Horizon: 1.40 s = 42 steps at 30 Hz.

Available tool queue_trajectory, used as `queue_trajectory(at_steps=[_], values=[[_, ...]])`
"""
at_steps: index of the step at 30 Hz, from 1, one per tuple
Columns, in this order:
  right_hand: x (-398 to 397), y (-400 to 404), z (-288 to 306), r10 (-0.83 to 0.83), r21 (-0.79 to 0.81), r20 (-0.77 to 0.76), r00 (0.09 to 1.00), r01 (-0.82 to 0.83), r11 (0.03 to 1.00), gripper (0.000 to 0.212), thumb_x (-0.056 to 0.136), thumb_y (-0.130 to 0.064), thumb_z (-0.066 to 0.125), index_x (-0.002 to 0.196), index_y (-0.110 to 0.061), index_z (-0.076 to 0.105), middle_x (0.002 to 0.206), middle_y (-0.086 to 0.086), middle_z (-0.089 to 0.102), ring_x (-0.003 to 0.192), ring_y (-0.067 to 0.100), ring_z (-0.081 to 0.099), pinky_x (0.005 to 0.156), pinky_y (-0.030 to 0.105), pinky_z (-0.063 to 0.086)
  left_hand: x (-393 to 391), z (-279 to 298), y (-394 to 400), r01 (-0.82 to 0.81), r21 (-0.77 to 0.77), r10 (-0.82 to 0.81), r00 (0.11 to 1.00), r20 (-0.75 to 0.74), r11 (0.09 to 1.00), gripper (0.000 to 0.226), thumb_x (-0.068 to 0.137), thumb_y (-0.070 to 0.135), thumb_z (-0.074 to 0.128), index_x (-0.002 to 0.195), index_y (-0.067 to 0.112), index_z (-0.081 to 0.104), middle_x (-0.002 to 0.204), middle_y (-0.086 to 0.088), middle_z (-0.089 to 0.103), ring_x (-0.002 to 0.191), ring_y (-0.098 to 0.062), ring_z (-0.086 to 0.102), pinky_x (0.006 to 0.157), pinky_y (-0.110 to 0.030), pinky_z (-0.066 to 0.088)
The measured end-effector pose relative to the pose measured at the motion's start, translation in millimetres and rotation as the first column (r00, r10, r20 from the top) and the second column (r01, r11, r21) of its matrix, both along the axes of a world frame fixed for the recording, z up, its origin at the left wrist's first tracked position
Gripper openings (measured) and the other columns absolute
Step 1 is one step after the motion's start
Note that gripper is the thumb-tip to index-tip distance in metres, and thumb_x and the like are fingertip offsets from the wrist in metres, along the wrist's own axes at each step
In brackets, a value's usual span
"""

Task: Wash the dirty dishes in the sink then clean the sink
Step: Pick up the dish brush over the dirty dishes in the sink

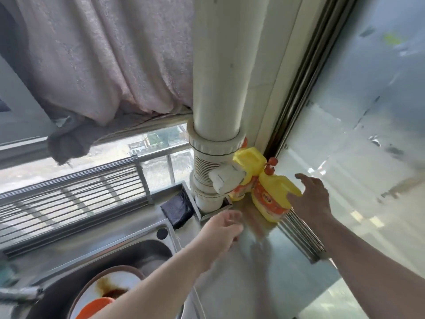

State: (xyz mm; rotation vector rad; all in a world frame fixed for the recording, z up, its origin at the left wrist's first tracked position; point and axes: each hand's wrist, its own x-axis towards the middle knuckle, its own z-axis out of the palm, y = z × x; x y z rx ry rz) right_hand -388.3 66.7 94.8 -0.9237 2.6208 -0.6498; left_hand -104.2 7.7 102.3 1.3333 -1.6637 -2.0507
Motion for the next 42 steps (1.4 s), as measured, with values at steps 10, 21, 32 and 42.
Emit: queue_trajectory(at_steps=[10,21,32,42], values=[[6,39,-36,0.093,-0.309,0.522,0.848,0.086,0.947,0.026,0.086,-0.035,0.084,0.111,-0.036,0.078,0.099,-0.002,0.079,0.095,0.023,0.075,0.082,0.043,0.061,-100,-29,-27,0.107,-0.205,-0.112,0.994,-0.011,0.973,0.080,0.083,0.029,0.081,0.149,0.045,0.039,0.132,0.040,0.054,0.125,0.008,0.055,0.094,-0.020,0.054],[90,15,-19,0.405,-0.241,0.673,0.619,-0.335,0.911,0.059,0.052,-0.047,0.096,0.098,-0.024,0.068,0.089,0.003,0.073,0.083,0.019,0.071,0.075,0.045,0.061,56,-67,-31,0.112,-0.208,-0.114,0.993,0.002,0.972,0.083,0.059,0.034,0.104,0.131,0.040,0.063,0.121,0.002,0.073,0.116,-0.023,0.069,0.100,-0.052,0.059],[318,-201,-22,0.872,-0.184,0.202,0.445,-0.858,0.480,0.063,0.067,-0.035,0.096,0.117,-0.032,0.058,0.096,-0.011,0.065,0.087,0.011,0.063,0.070,0.023,0.047,249,-53,-106,-0.670,-0.294,0.705,0.709,0.018,0.682,0.062,0.066,0.013,0.096,0.117,0.034,0.067,0.105,0.005,0.079,0.100,-0.014,0.075,0.081,-0.030,0.060],[362,-290,-65,0.862,-0.124,0.214,0.460,-0.862,0.491,0.070,0.064,-0.034,0.096,0.106,-0.049,0.042,0.095,-0.008,0.061,0.081,0.012,0.064,0.059,0.026,0.050,259,-97,-129,-0.734,-0.234,0.767,0.633,0.106,0.638,0.111,0.088,-0.006,0.062,0.120,0.090,0.018,0.120,0.022,0.065,0.114,-0.005,0.061,0.099,-0.038,0.051]])
